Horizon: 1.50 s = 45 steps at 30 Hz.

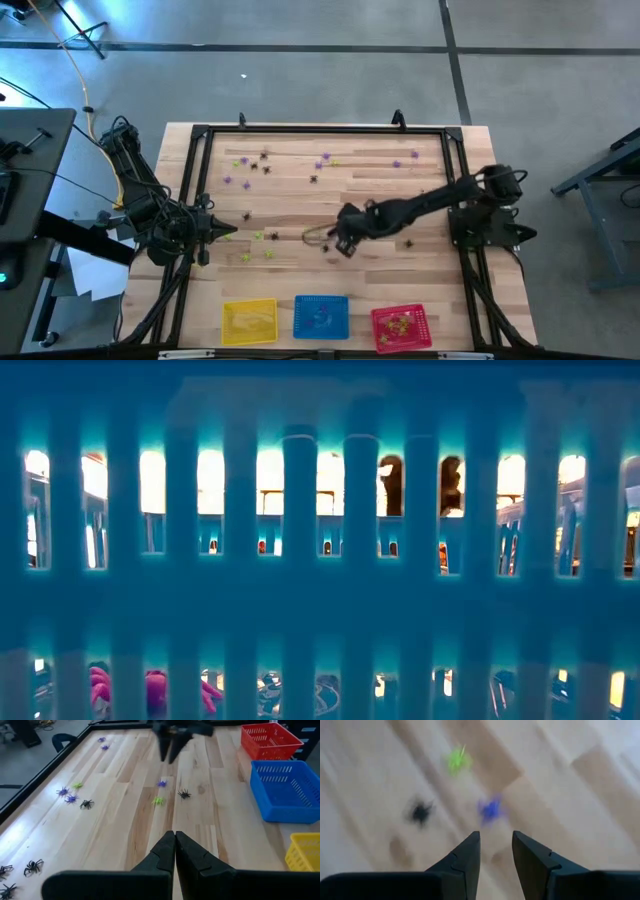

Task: Sort Halloween decoration
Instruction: Put the violet spider toy into the blue bin

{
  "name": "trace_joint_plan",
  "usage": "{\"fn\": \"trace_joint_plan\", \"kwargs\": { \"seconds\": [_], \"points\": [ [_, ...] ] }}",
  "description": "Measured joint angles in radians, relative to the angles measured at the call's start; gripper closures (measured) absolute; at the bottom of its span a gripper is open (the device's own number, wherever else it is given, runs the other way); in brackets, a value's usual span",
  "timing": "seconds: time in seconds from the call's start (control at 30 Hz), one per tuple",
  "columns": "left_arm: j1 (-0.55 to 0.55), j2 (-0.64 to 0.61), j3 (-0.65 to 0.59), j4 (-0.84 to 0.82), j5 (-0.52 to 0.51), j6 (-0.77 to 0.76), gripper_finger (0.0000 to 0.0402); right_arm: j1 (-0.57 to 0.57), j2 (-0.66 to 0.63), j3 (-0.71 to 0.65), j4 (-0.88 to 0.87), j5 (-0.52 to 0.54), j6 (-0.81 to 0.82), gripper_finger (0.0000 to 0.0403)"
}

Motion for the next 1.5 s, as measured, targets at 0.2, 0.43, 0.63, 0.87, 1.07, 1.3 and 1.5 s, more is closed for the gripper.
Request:
{"fn": "trace_joint_plan", "kwargs": {
  "seconds": [0.2, 0.43, 0.63, 0.87, 1.07, 1.3, 1.5],
  "points": [
    [0.000, 0.000, 0.000, 0.000, -0.027, 0.000, 0.0401, -0.070, 0.017, -0.023, 0.091, -0.100, -0.066, 0.0293],
    [0.000, 0.000, 0.000, -0.003, -0.035, 0.002, 0.0401, -0.104, 0.078, -0.024, 0.138, -0.194, -0.125, 0.0293],
    [0.000, 0.000, 0.000, -0.002, -0.034, -0.001, 0.0401, -0.135, 0.140, -0.024, 0.192, -0.238, -0.162, 0.0293],
    [0.000, 0.000, 0.000, -0.001, -0.006, -0.001, 0.0401, -0.160, 0.189, -0.018, 0.231, -0.261, -0.173, 0.0293],
    [0.000, 0.000, 0.000, -0.001, 0.005, -0.009, 0.0401, -0.162, 0.191, -0.019, 0.224, -0.264, -0.154, 0.0319],
    [0.000, 0.000, 0.000, -0.001, 0.005, -0.009, 0.0401, -0.164, 0.191, -0.020, 0.223, -0.335, -0.123, 0.0392],
    [0.000, 0.000, 0.000, -0.001, 0.005, -0.009, 0.0401, -0.162, 0.169, -0.015, 0.203, -0.431, -0.116, 0.0400]
  ]
}}
